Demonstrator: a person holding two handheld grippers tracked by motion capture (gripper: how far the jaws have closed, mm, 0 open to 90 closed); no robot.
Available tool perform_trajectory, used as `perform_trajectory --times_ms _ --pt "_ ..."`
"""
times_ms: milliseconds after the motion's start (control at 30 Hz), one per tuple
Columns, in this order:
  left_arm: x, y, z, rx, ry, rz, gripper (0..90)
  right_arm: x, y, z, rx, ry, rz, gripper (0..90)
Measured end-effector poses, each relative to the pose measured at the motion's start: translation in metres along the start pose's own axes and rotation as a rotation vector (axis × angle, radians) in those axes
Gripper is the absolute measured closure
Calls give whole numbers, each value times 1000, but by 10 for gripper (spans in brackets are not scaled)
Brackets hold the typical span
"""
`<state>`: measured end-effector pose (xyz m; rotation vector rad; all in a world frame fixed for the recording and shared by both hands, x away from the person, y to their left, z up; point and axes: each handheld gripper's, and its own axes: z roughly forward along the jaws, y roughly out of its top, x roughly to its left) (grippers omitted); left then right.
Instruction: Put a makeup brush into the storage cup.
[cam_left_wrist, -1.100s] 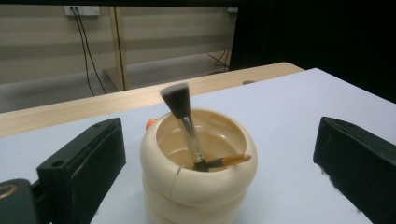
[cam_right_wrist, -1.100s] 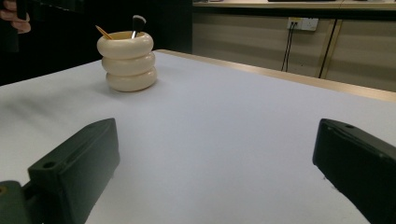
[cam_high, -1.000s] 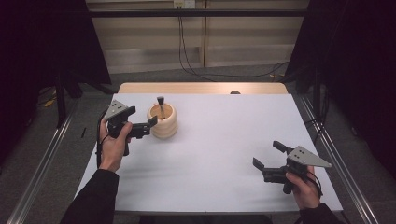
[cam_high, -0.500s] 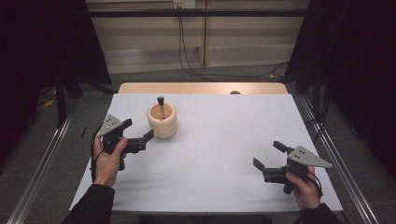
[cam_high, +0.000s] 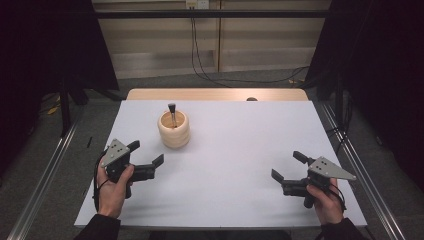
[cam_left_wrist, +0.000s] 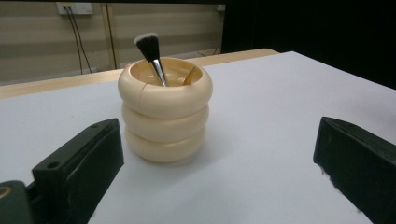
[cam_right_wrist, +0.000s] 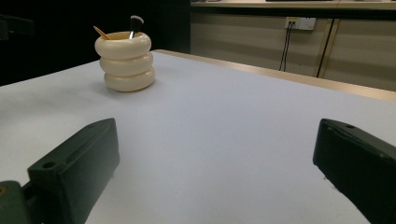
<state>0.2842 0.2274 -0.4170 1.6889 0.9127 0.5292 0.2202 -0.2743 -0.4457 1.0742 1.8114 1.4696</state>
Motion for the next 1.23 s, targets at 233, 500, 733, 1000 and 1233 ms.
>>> perform_trajectory --times_ms 233,500,733,1000,1233 --pt "-3 -12 -14 5 7 -14 16 1 0 0 1 4 -4 1" --pt "-11 -22 -29 4 14 -16 17 0 0 -2 1 2 -2 1" --pt "-14 -32 -42 -14 1 -28 16 0 0 -3 -4 -6 -2 0" --pt "-13 -34 -48 -43 2 -28 16 -1 0 -4 -10 -13 9 0" --pt "-12 -35 -48 -45 10 -32 16 -1 0 -4 -7 -12 9 0"
